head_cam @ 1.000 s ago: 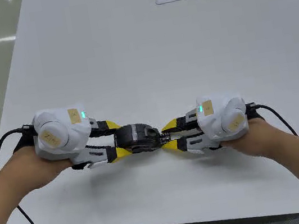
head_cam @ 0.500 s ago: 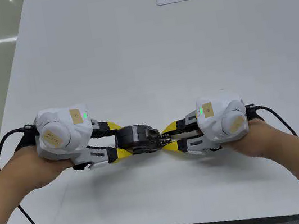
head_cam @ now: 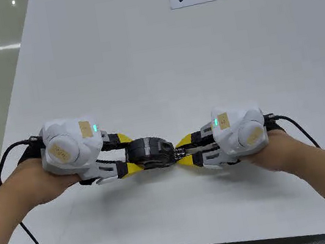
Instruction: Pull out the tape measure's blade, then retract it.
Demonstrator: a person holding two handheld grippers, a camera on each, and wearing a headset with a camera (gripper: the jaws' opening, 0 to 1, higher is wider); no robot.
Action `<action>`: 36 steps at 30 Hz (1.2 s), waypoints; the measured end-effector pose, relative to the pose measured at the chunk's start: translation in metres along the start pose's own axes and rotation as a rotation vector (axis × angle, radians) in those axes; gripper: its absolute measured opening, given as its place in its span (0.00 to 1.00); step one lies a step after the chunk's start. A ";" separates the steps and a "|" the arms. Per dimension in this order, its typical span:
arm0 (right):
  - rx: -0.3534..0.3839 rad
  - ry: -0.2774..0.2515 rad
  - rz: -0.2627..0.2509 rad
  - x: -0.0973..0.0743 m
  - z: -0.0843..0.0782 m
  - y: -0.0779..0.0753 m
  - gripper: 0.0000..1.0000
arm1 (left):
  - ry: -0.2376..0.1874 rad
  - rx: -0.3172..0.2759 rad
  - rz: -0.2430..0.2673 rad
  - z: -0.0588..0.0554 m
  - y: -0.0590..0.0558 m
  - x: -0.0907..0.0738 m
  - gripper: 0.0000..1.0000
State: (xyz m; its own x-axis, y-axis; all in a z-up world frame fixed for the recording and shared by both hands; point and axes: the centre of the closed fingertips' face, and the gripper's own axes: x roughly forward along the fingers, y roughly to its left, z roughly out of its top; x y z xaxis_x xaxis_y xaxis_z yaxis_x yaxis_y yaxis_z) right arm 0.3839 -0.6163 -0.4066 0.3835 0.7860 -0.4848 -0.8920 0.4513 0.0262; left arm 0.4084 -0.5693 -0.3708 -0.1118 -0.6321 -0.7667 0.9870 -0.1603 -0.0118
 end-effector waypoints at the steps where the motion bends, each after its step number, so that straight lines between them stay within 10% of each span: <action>1: -0.001 0.000 0.002 0.000 0.000 0.000 0.12 | -0.001 0.003 0.000 0.000 0.000 0.000 0.27; 36: -0.024 0.079 -0.042 -0.054 -0.022 0.001 0.13 | 0.022 0.030 -0.005 -0.001 0.000 0.000 0.26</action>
State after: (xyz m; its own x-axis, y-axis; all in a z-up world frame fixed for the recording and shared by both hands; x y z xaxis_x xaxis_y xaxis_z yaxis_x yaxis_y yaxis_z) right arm 0.3572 -0.6676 -0.3994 0.4013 0.7303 -0.5529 -0.8814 0.4722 -0.0160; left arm 0.4080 -0.5688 -0.3711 -0.1136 -0.6144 -0.7808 0.9825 -0.1861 0.0035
